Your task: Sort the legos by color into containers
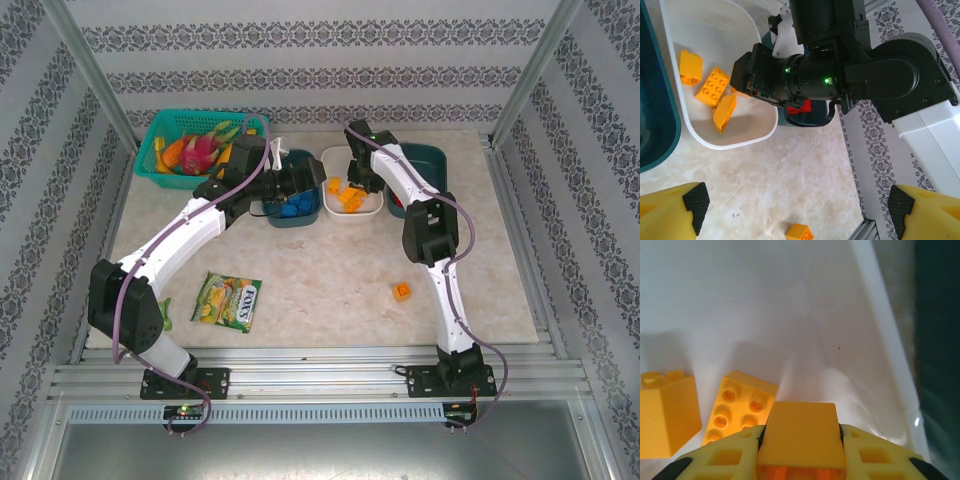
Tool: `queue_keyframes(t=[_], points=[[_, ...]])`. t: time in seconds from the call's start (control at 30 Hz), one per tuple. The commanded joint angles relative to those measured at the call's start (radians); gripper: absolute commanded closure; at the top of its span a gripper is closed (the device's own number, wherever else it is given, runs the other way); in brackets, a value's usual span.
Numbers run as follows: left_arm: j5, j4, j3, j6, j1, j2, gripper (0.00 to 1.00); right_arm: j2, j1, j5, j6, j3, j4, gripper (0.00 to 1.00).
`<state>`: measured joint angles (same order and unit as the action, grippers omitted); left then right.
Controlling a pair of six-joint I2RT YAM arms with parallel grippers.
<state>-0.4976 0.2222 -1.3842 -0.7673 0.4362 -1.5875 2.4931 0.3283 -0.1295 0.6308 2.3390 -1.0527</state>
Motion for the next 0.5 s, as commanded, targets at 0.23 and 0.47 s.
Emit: queue_keyframes(t=[0.23, 0.47], points=[[-0.026, -0.030, 0.002, 0.021, -0.013, 0.009, 0.06, -0.044, 0.001, 0.016, 0.019, 0.045, -0.035, 0.37], [-0.040, -0.050, 0.062, 0.012, -0.012, 0.029, 0.06, -0.204, 0.023, 0.006, 0.038, -0.026, -0.023, 0.37]])
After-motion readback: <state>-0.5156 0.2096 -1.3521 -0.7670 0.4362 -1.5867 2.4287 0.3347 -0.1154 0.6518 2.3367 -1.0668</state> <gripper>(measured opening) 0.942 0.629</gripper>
